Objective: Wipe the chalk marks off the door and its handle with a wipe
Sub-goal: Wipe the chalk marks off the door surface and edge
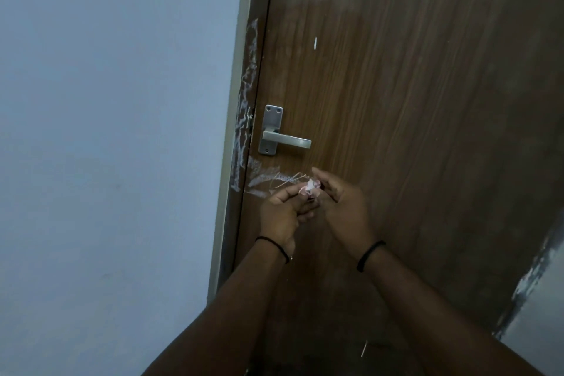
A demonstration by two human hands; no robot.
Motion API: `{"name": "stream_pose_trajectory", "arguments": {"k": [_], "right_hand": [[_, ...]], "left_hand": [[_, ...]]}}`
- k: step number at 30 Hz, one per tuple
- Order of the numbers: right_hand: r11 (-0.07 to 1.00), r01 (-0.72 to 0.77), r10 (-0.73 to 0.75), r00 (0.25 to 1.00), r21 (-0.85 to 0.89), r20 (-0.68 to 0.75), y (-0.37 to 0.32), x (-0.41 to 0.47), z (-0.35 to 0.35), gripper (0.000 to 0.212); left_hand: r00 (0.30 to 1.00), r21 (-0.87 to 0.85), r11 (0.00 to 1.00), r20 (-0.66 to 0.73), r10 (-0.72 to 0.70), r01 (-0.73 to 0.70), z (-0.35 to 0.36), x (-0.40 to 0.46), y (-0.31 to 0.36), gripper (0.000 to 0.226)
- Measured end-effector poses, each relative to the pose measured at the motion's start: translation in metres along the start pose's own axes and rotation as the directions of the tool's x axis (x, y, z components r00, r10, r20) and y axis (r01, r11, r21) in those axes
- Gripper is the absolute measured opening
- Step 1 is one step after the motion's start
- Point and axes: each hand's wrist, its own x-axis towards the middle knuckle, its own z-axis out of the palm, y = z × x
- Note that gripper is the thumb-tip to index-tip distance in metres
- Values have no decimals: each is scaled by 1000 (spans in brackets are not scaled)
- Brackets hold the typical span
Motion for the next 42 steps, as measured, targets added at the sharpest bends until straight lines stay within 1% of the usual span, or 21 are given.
{"name": "stream_pose_trajectory", "arguments": {"k": [2,3,4,6,8,10,13,14,16,19,22,24,27,30,33,36,39,42], "right_hand": [[996,-9,7,1000,84,27,-2,-5,0,48],[995,-11,10,1000,96,9,-4,-7,0,47],[997,-9,11,1000,79,-25,-5,-9,0,43],[999,20,-23,995,-26,-98,-8,-9,-1,30],[994,60,-72,990,-93,-124,-12,-11,-2,23],[988,97,-109,989,-117,-98,-17,-12,-4,20],[950,164,-166,986,-266,16,-22,-14,-5,25],[939,161,-157,987,-303,36,-23,-15,-5,29],[930,125,-126,992,-346,20,-23,-13,-7,33],[913,102,-125,992,-394,-34,-20,-12,-9,25],[897,91,-137,988,-432,-77,-13,-11,-9,20],[889,59,-114,989,-453,-93,-2,-10,-8,21],[905,-31,-20,993,-425,-116,16,-6,-6,20],[912,-85,18,986,-400,-167,36,3,-1,18],[915,-95,11,977,-393,-211,54,18,6,11],[918,-34,-74,964,-396,-254,67,36,14,8],[916,-3,-123,950,-400,-287,83,57,21,8],[904,11,-166,930,-427,-327,100,73,26,11]], "left_hand": [[999,-37,999,-17,-36,36,-3,-3,-1,19],[999,-46,998,-14,-47,47,-5,-4,-1,18],[999,-51,997,-7,-52,52,-5,-6,-2,17],[999,-64,997,9,-45,46,-5,-9,-3,15],[999,-98,994,6,-36,37,-4,-11,-3,15],[999,-129,991,-1,-38,37,-3,-12,-1,14],[999,-129,991,4,-35,36,-4,-13,1,18],[999,-117,993,12,-35,36,-4,-14,1,18],[998,-83,995,44,-46,50,-5,-15,1,15],[990,-27,996,109,-85,88,-7,-18,-3,15],[982,32,992,142,-126,123,-12,-19,-10,26],[982,69,990,139,-131,122,-16,-16,-18,30],[988,122,987,105,-113,100,-25,-8,-32,26],[992,134,987,76,-102,92,-39,5,-48,26],[991,81,990,65,-120,115,-54,26,-64,32],[988,20,991,81,-132,131,-66,43,-77,36],[984,-132,979,102,-143,156,-78,59,-90,54],[979,-298,935,122,-164,194,-90,71,-99,55]]}}
